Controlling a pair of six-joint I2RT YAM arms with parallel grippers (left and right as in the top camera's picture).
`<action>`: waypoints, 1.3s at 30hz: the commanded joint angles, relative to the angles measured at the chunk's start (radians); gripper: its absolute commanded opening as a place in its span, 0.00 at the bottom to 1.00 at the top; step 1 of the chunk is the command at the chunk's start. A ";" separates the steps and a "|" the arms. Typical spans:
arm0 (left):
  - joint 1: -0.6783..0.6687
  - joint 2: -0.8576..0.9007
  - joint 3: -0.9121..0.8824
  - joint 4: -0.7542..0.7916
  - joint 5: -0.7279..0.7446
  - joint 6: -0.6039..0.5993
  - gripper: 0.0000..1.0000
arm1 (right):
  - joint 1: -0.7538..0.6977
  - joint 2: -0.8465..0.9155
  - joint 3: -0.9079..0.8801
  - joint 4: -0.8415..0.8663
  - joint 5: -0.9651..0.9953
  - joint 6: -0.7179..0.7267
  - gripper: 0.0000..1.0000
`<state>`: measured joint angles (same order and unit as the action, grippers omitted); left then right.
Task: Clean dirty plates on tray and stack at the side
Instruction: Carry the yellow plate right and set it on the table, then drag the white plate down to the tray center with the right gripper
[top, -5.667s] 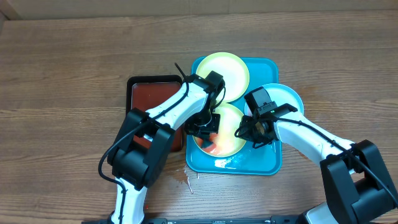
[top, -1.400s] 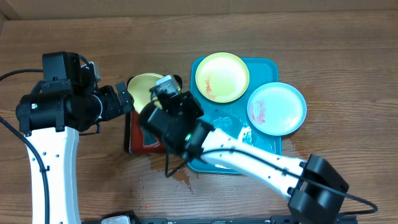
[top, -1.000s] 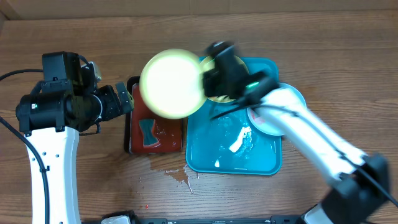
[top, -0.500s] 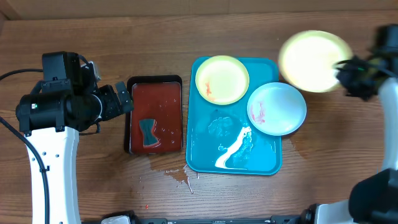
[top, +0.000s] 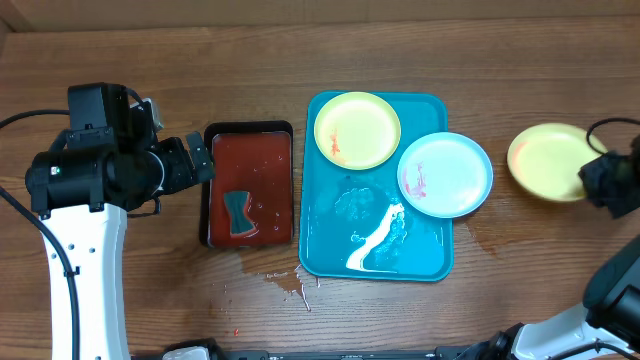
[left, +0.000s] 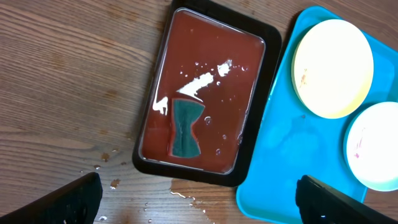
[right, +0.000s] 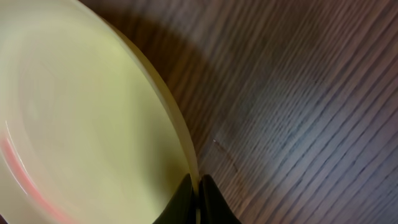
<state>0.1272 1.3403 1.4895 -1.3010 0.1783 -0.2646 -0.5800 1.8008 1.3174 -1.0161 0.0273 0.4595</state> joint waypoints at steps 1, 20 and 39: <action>0.010 -0.003 0.018 0.005 -0.010 0.023 1.00 | 0.037 -0.008 -0.056 0.013 0.027 0.018 0.04; 0.010 -0.003 0.018 0.003 -0.002 0.026 1.00 | 0.303 -0.145 -0.085 0.042 -0.230 -0.261 0.59; 0.010 -0.003 0.018 -0.006 -0.002 0.026 1.00 | 0.444 -0.081 -0.169 0.147 -0.055 -0.220 0.04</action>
<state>0.1272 1.3403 1.4895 -1.3098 0.1791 -0.2577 -0.1360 1.7531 1.1137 -0.8268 -0.0475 0.2153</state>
